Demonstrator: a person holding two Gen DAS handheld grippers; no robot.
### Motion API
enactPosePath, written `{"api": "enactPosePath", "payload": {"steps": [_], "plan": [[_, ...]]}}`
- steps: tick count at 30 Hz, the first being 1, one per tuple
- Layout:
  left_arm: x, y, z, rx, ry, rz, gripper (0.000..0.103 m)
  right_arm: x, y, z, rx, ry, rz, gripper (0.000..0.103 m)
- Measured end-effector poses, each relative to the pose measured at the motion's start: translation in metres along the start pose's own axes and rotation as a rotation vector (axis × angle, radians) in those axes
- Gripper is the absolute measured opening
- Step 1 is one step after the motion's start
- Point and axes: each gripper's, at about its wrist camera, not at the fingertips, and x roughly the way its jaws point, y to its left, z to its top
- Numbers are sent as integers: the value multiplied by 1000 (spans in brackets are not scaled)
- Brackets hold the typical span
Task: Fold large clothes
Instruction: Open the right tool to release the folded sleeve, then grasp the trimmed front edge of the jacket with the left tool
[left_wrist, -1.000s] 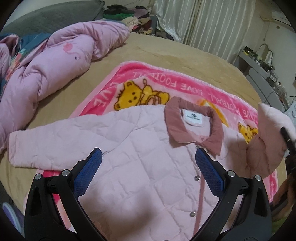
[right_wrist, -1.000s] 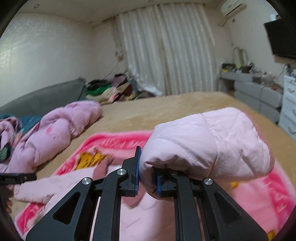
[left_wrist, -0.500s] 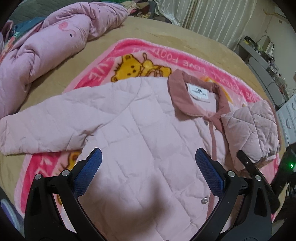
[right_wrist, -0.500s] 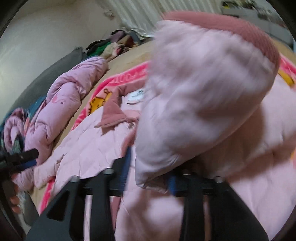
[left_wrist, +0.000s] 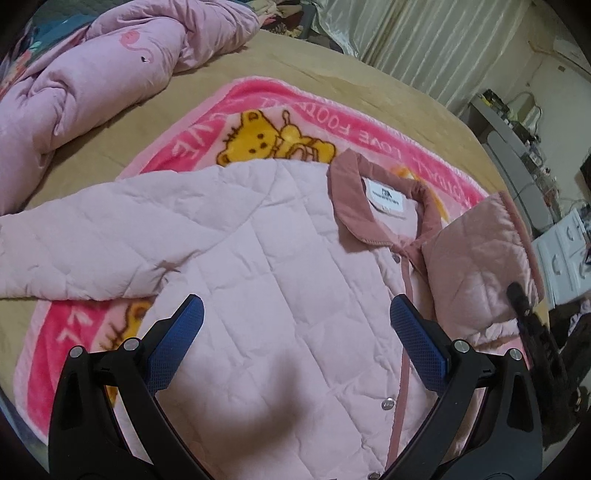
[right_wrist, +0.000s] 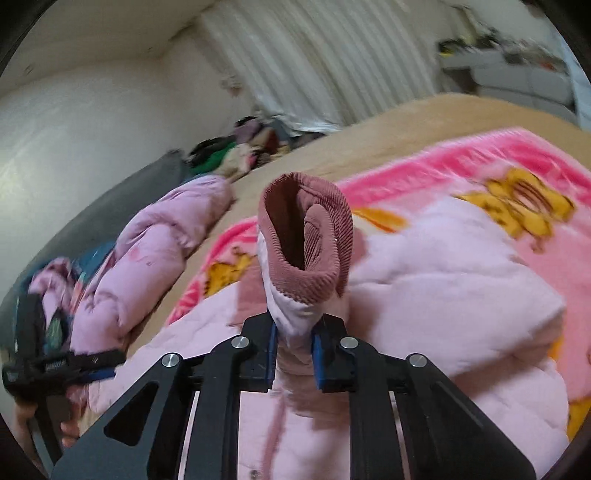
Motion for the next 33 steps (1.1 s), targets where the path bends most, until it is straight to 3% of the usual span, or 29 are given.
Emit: {"api": "enactPosePath", "payload": {"steps": [5, 8, 9, 10, 12, 16, 21, 25, 27, 31, 33], "plan": [[1, 6, 10, -41, -2, -29, 95, 33, 35, -15, -115, 112, 15, 19], [8, 5, 12, -60, 18, -64, 95, 46, 49, -30, -156, 171, 17, 30], [11, 4, 12, -69, 27, -75, 95, 45, 51, -32, -163, 175, 12, 47], [15, 3, 11, -80, 38, -89, 95, 42, 52, -33, -168, 166, -14, 72], [22, -2, 10, -82, 55, -101, 95, 34, 52, -34, -186, 131, -58, 86], [40, -18, 5, -55, 94, -115, 95, 12, 38, -33, -191, 98, -85, 87], [59, -35, -8, -74, 139, -231, 94, -11, 4, -37, -180, 88, -183, 87], [76, -42, -19, -61, 161, -249, 94, -32, -21, -46, -142, 94, -223, 87], [86, -43, -24, -73, 177, -264, 86, -45, -35, -51, -102, 89, -242, 87], [101, -49, -32, -86, 179, -319, 52, -61, -50, -57, -24, 86, -252, 87], [104, -53, -33, -78, 170, -311, 39, -66, -52, -55, -32, 74, -272, 86]]}}
